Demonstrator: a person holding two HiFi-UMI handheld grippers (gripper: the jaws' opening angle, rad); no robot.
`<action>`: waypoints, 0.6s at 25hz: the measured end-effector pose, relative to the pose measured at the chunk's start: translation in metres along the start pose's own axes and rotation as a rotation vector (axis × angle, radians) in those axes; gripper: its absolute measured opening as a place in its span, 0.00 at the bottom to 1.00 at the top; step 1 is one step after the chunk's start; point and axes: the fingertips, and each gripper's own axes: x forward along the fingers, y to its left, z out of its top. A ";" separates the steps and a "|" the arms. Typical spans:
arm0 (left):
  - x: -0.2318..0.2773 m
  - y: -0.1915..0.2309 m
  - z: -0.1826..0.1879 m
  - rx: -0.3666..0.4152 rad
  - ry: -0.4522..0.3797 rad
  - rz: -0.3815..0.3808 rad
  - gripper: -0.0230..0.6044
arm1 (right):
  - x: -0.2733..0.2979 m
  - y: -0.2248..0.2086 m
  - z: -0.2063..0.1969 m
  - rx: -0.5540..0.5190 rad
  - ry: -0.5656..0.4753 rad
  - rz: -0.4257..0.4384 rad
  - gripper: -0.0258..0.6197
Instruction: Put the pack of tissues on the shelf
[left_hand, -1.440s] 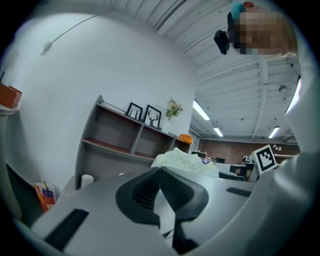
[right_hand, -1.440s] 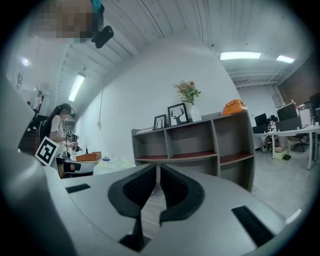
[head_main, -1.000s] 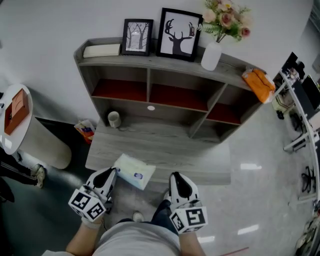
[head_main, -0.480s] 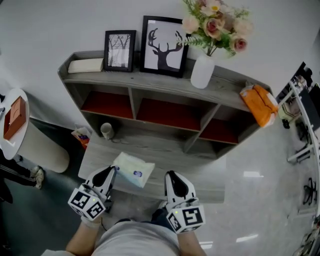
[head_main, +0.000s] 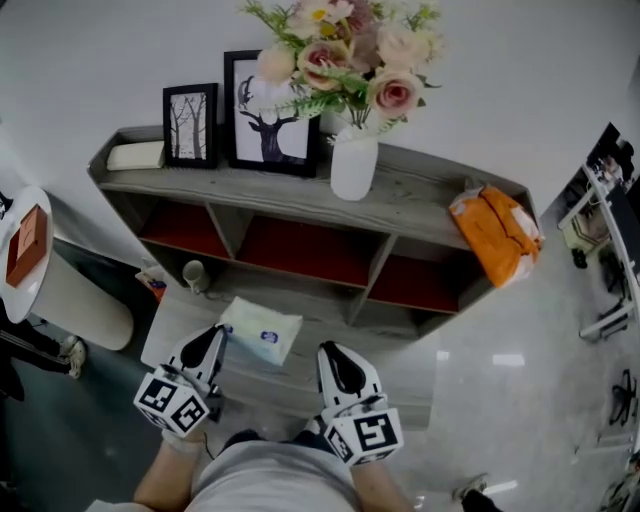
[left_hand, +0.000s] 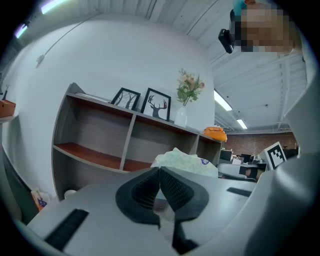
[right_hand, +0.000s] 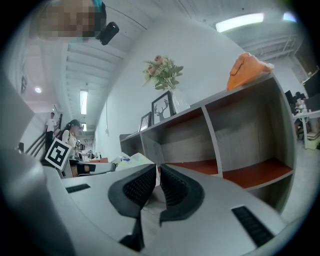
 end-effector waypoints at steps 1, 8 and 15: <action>0.007 -0.003 0.001 0.001 -0.005 0.005 0.06 | -0.001 -0.005 0.001 0.000 -0.001 0.006 0.10; 0.046 -0.017 -0.001 -0.001 0.001 0.017 0.06 | -0.005 -0.033 0.007 0.008 -0.007 0.008 0.10; 0.082 -0.011 0.012 -0.002 -0.011 -0.002 0.06 | -0.020 -0.039 0.009 -0.001 -0.007 -0.047 0.10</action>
